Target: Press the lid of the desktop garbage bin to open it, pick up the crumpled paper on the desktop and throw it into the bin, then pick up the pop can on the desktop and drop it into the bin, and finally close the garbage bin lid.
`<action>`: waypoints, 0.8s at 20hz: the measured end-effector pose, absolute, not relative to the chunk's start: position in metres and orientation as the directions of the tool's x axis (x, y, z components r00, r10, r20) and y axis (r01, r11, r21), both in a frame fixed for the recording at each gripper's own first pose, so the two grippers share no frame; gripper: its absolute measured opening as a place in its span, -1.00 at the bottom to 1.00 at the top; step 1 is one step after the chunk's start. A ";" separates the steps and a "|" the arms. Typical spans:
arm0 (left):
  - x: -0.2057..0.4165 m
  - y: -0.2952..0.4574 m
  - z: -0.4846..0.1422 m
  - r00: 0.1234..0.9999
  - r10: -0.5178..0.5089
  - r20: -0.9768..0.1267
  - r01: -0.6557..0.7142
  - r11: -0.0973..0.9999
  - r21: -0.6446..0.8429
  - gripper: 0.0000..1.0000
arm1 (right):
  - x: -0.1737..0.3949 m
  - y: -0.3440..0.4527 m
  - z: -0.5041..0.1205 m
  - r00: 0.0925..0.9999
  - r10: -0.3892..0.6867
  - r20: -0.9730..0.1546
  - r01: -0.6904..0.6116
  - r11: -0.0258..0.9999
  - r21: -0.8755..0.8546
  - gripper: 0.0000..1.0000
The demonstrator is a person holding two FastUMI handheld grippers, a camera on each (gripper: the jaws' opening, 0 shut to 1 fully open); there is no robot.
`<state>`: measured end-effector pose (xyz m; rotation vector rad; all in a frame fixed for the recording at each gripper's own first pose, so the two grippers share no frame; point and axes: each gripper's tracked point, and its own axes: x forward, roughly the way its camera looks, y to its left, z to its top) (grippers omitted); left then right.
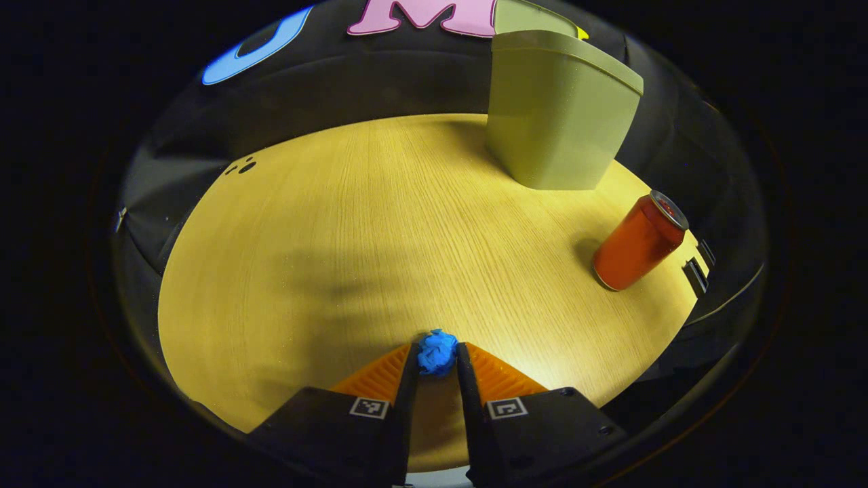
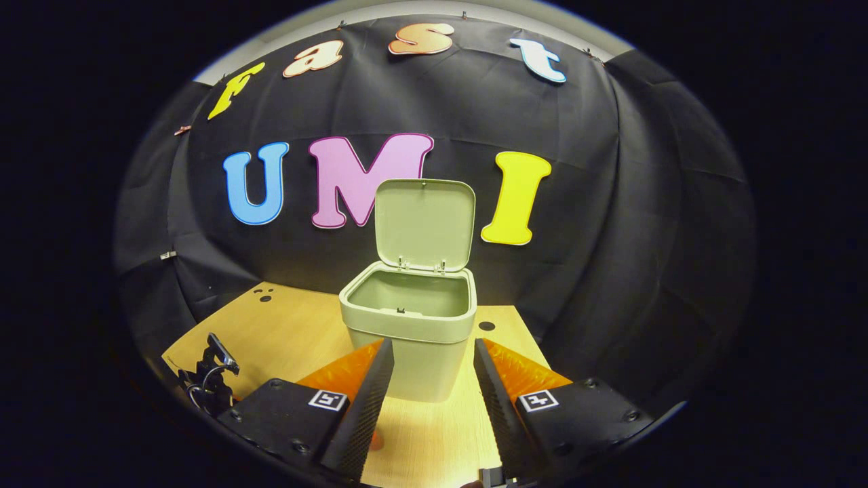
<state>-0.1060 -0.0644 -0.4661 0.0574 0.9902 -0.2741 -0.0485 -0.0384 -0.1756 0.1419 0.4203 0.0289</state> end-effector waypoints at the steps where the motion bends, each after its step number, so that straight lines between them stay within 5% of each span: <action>1: -0.105 -0.064 -0.464 0.521 -0.199 -0.830 0.252 0.965 -0.073 -0.17 | -0.048 -0.039 -0.177 0.913 0.058 -0.404 -0.001 0.990 0.141 0.53; 16: -0.033 -0.067 -0.331 0.721 -0.240 -0.651 0.219 0.969 -0.115 -0.28 | -0.043 -0.032 -0.196 0.900 0.104 -0.424 -0.046 0.989 0.144 0.52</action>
